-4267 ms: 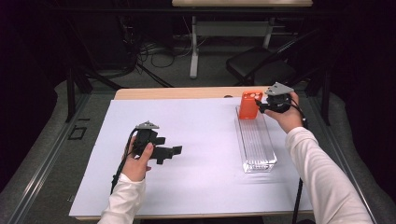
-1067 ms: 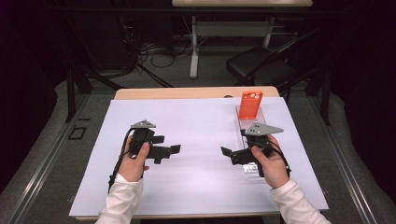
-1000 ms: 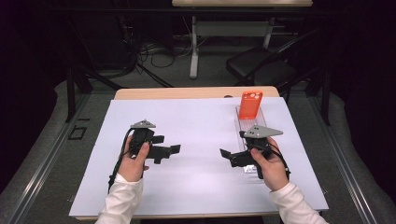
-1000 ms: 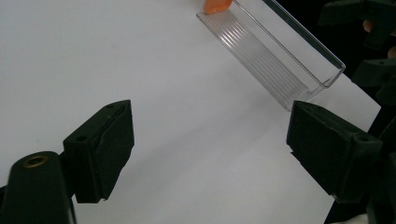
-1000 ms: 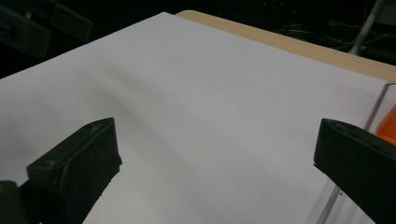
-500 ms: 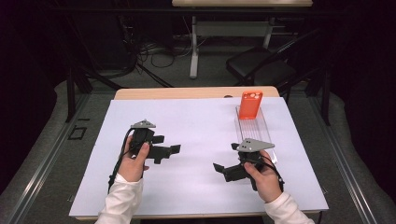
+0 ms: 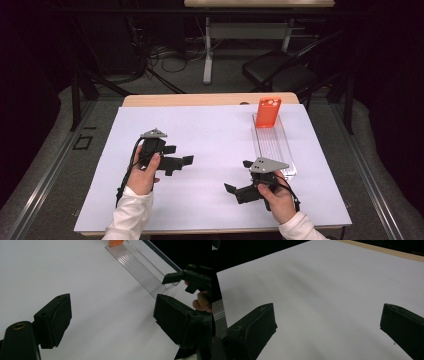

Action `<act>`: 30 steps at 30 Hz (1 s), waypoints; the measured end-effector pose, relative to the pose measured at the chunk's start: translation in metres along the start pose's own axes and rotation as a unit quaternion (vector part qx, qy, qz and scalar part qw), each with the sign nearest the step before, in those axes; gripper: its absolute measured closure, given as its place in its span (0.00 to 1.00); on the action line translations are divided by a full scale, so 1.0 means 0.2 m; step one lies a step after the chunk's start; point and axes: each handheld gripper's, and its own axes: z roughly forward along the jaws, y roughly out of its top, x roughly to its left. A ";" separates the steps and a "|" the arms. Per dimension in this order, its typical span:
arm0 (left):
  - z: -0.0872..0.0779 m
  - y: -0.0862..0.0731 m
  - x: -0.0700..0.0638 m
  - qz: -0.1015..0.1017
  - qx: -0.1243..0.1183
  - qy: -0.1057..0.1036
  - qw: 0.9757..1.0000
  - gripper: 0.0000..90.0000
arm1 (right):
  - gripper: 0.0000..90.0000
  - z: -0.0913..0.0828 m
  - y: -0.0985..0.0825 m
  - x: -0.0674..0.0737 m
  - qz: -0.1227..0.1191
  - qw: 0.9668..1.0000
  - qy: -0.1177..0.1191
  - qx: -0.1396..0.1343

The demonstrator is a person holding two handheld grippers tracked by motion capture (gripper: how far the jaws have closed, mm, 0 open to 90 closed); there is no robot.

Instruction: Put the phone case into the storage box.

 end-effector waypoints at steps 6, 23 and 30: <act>0.01 0.00 -0.01 0.003 0.003 0.002 1.000 0.17 | 0.00 0.02 -0.03 -0.01 0.009 1.000 0.001 -0.006; 0.02 -0.01 -0.01 0.009 0.008 0.000 1.000 0.17 | 0.00 0.07 -0.09 -0.03 0.008 1.000 -0.003 0.007; 0.03 -0.01 -0.01 0.009 0.011 -0.001 1.000 0.17 | 0.00 0.09 -0.10 -0.03 0.005 1.000 0.001 0.010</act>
